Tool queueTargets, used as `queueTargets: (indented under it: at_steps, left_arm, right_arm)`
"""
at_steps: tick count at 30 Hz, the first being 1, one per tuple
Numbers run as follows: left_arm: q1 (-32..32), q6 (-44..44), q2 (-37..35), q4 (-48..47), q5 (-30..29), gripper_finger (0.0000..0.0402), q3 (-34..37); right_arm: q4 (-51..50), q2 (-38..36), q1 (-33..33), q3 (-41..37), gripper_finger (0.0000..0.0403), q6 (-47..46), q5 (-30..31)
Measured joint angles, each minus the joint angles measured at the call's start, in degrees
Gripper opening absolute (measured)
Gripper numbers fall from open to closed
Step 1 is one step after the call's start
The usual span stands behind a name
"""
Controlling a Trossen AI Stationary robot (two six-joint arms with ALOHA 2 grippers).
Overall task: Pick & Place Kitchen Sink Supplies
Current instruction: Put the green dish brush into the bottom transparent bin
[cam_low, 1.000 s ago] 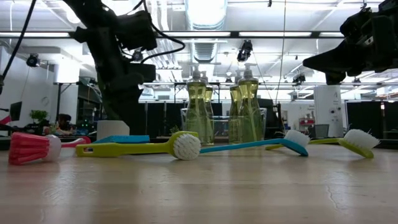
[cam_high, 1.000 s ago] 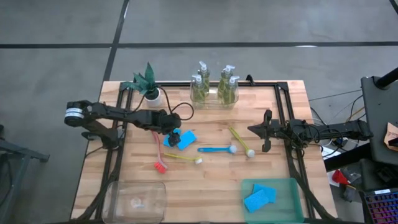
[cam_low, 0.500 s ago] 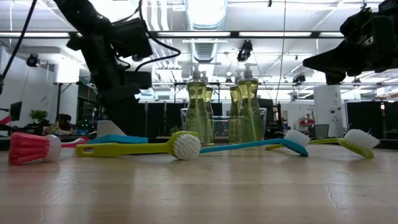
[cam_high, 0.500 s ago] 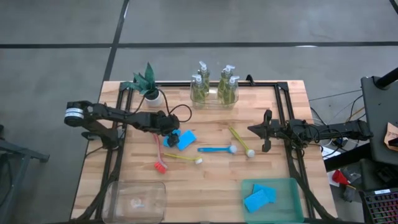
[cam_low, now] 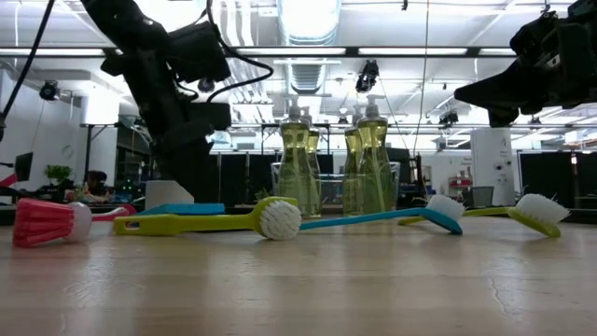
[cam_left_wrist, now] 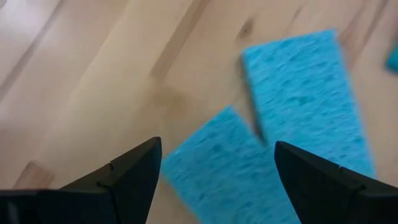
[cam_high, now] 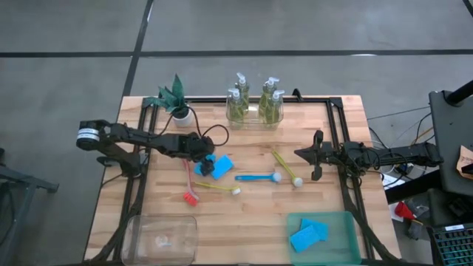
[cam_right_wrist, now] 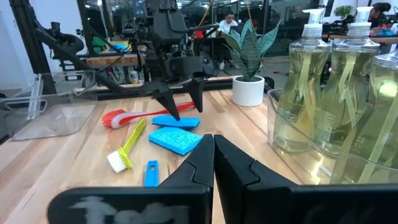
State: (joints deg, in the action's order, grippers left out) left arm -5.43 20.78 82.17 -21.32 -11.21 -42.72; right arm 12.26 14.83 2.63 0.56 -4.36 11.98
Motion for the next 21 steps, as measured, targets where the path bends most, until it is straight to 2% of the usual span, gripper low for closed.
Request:
queueTargets:
  at_steps: [8, 15, 19, 21]
  left_arm:
    - [0.91, -5.29, 0.00, 9.32, 7.24, 0.0314, 0.00]
    - [6.66, -9.54, 0.00, 12.31, 15.11, 0.0314, 0.00]
    - [11.54, -11.19, 0.00, 13.77, 14.98, 0.0314, 0.00]
    - [13.79, -11.95, 0.00, 14.46, 13.00, 0.0314, 0.00]
  right_arm:
    - [0.00, -0.04, 0.01, 0.00, 0.0009, -0.03, 0.00]
    - [-0.01, -0.04, 0.01, 0.00, 0.0009, -0.02, 0.00]
    - [0.01, -0.04, 0.01, 0.00, 0.0009, 0.00, 0.00]
    - [0.01, -0.02, 0.02, 0.00, 0.0009, -0.07, -0.01]
